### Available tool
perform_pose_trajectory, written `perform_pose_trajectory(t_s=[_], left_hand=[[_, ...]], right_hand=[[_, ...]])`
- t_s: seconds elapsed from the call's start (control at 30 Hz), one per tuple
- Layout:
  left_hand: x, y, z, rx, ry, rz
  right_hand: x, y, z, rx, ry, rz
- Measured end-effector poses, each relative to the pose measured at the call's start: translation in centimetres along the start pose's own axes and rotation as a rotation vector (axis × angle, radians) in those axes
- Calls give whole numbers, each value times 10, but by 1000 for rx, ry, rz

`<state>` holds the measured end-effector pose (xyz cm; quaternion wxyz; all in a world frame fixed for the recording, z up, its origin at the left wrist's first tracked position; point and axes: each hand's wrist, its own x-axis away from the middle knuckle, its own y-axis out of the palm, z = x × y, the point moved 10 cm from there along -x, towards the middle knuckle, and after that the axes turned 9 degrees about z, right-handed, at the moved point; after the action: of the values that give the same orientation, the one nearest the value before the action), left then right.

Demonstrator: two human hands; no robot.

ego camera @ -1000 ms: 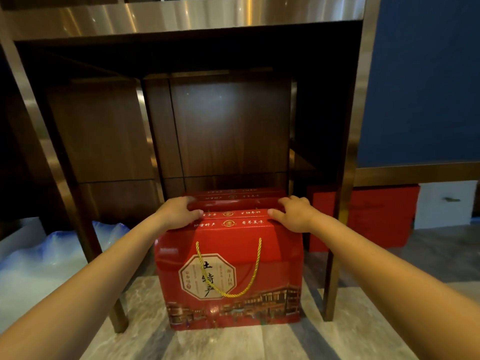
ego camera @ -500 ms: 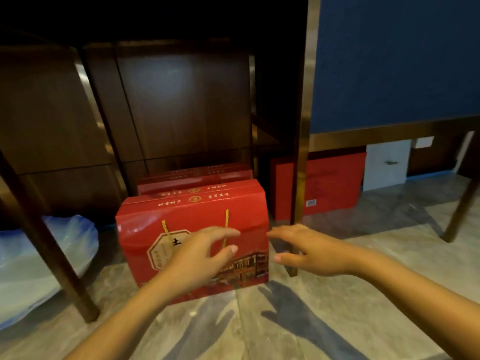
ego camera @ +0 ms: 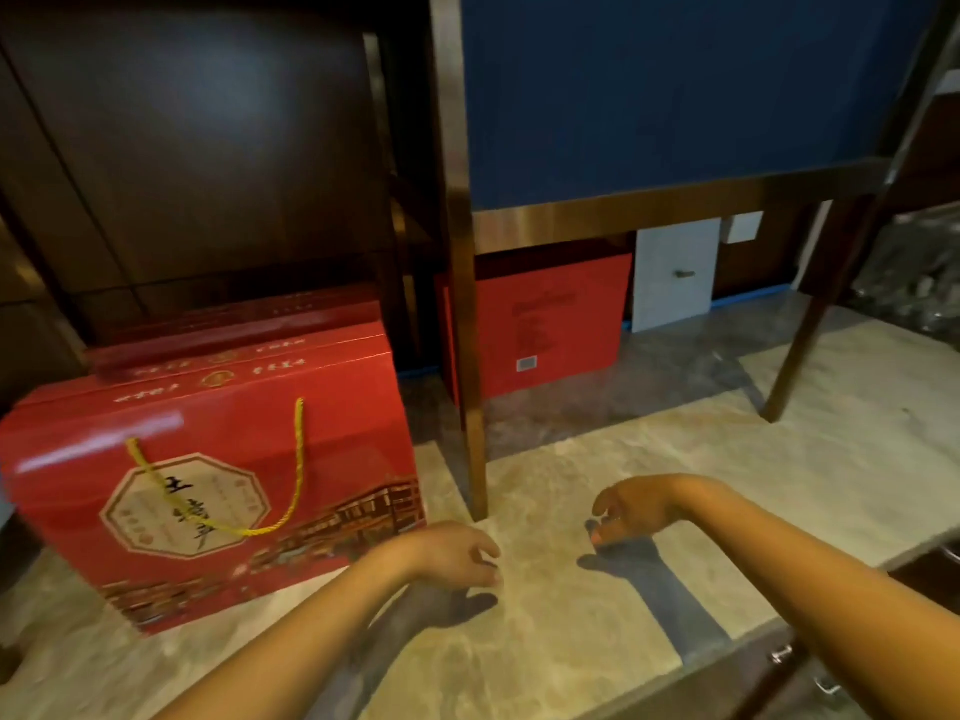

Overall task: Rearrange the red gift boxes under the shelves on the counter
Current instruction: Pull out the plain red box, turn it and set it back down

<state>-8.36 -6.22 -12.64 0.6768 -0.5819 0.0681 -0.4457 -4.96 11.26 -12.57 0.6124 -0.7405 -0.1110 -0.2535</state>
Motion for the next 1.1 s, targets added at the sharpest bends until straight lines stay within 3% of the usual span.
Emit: perform_pose_trajectory(t_s=[0.23, 0.37, 0.6, 0.67, 0.83, 0.97, 1.1], left_hand=[[-85, -19, 44, -38, -22, 38], [-134, -45, 47, -30, -144, 55], [-172, -90, 10, 182, -366, 157], [-176, -109, -3, 297, -439, 289], [-183, -174, -25, 236, -508, 703], [-167, -193, -64, 565, -851, 966], [-154, -219, -76, 757, -768, 1292]], right_hand=[[-57, -34, 74, 52, 9, 28], [-94, -53, 102, 85, -29, 17], [-136, -98, 136, 35, -40, 29], [-144, -120, 146, -56, -9, 56], [-158, -183, 154, -137, -77, 232], [-158, -233, 148, -260, -184, 373], [-172, -271, 157, -388, -188, 517]])
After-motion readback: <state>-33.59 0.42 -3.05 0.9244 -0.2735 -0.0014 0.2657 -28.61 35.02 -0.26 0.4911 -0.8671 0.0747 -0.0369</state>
